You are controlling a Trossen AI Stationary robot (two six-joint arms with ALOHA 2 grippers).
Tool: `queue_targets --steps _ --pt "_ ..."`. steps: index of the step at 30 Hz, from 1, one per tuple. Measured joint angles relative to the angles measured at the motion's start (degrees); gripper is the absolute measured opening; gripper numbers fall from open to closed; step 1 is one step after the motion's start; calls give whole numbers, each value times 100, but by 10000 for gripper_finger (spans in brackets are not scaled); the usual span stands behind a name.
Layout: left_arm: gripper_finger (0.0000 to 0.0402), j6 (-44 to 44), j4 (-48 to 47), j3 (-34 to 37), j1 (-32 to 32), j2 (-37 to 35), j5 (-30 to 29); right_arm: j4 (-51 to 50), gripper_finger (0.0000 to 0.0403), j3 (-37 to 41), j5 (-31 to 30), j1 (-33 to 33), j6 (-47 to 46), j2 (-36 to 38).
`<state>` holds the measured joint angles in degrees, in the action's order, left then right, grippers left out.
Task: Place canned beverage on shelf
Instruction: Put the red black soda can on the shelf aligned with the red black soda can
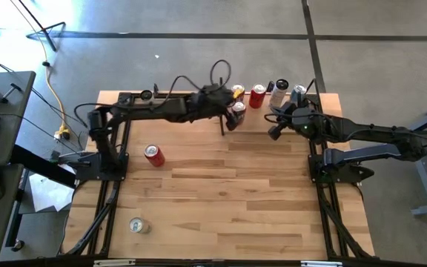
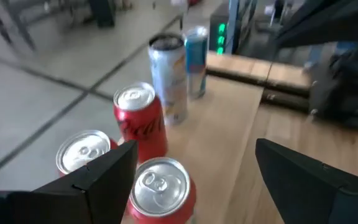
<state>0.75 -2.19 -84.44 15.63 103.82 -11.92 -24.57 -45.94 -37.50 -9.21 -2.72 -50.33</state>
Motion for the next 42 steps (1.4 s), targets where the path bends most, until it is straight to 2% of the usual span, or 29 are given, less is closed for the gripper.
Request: queue_targets --steps 5,13,17,20,25,31,34,39,42 --pt "315 -96 1435 1260 -160 -678 42 771 0 549 121 0 119 7" --pt "314 -387 2391 3198 -253 -1962 679 2618 0 1632 1103 0 149 -7" --pt "314 -389 2955 4040 -253 -2559 1049 3164 0 1771 1532 0 21 -216" --pt "314 -465 3222 4538 -243 -2916 1357 3507 0 1773 1550 -19 20 -516" --pt "314 -553 3205 5084 -211 -3320 1871 4073 0 1773 1580 -189 17 -1130" --pt "314 -502 3208 5507 -242 -3437 1916 4264 0 1773 1596 -397 -36 -1646" --pt "308 -403 3536 5772 -253 -3437 1910 4285 0 1730 1583 -539 -205 -1833" --pt "266 -485 4203 6036 -196 -3444 2011 4285 0 1568 1542 -794 -242 -2125" --pt "231 -437 4279 6086 -133 -3444 2192 4285 0 1441 1522 -943 -227 -2310"
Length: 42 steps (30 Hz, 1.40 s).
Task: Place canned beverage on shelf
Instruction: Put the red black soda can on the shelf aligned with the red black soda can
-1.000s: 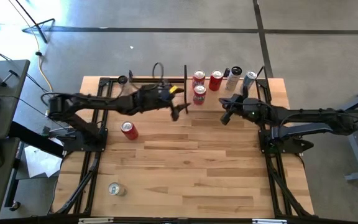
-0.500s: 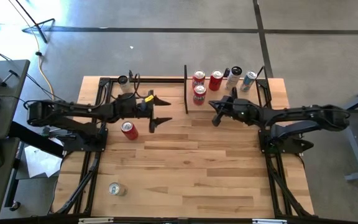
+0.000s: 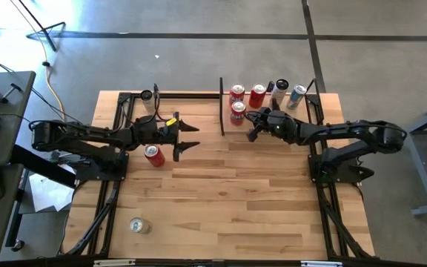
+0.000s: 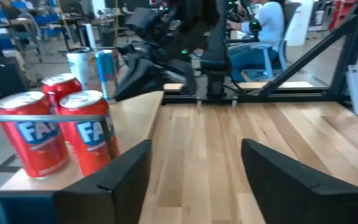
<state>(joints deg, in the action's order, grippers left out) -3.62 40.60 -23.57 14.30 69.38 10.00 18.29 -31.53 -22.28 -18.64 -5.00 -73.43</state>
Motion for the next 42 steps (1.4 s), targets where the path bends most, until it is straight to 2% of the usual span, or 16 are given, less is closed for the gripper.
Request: queue_targets --steps 9,19,27,31,38,42 --pt "130 52 -166 0 181 2 200 -31 0 -361 -3 -352 -13 -352" --pt "74 -77 -572 -10 223 -215 177 -564 0 -835 -4 -387 259 -286" --pt "6 -150 -2333 -348 267 -1060 136 -951 0 -1117 -15 -102 558 -286" --pt "4 -90 -2926 -463 236 -1414 135 -947 0 -1117 -172 184 715 -286" --pt "0 227 -4603 -1041 5 -1645 75 -750 0 -1117 -143 772 782 -286" --pt "0 529 -5677 -1464 -272 -1644 -471 -604 0 -1117 -126 1090 859 -286"
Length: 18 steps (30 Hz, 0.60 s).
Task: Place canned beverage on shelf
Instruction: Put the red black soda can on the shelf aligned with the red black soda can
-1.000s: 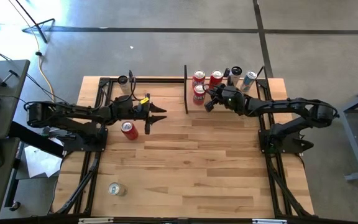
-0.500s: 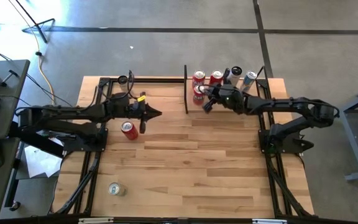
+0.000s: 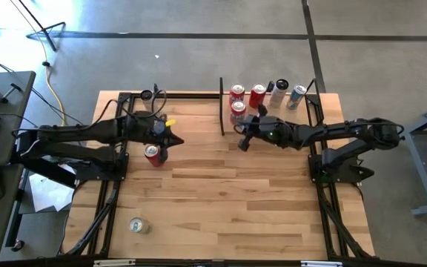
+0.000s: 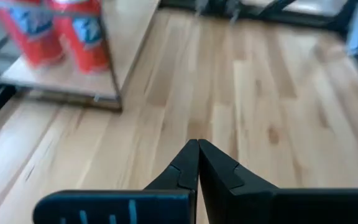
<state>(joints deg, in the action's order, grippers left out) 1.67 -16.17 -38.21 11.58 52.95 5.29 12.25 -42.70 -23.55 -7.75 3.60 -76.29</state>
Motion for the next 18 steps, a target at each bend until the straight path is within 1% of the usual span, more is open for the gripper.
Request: queue_targets --steps 3,5,10,13,15,18 --pt "1 399 -775 -272 -217 1 -566 127 0 0 62 187 -9 0" --pt "4 583 -1238 -472 -339 1 -718 210 0 0 166 288 -9 0" --pt "12 1085 -2445 -914 -589 2 -731 684 0 0 772 417 -9 -115" --pt "8 1431 -3020 -969 -734 9 -731 1044 0 0 1155 418 -9 -339" --pt "3 1784 -3400 -971 -817 10 -733 1272 0 0 1261 417 55 -518" --pt "1 2467 -3946 -973 -941 73 -762 1481 0 0 1267 417 180 -714"
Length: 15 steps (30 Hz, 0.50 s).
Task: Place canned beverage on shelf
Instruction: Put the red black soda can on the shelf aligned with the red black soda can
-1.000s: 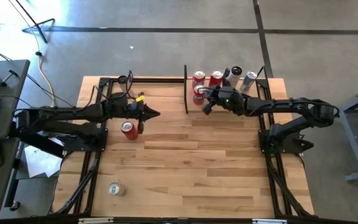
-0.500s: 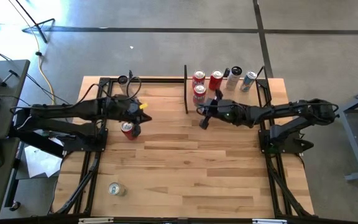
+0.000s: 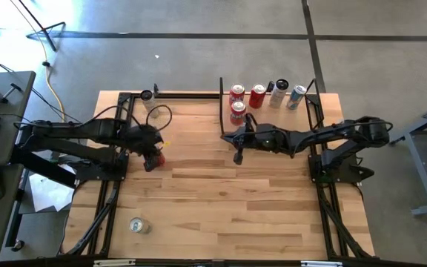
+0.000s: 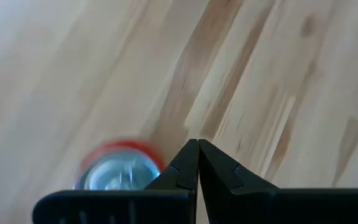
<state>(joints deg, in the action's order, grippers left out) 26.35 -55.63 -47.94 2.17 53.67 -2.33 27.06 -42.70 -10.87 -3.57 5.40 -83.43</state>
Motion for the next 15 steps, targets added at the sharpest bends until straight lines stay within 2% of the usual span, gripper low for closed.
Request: queue_targets --steps 4,7,10,15 --pt "3 656 -251 -5 -224 -5 -315 124 0 0 0 -17 63 -90" --pt "22 871 -482 -178 -268 -6 -472 130 0 0 -2 -17 100 -90" --pt "57 1009 -759 -396 -216 36 -483 130 0 0 -2 -17 96 -90" --pt "138 1315 -1237 -741 -120 40 -473 120 0 0 -2 -17 106 -90"
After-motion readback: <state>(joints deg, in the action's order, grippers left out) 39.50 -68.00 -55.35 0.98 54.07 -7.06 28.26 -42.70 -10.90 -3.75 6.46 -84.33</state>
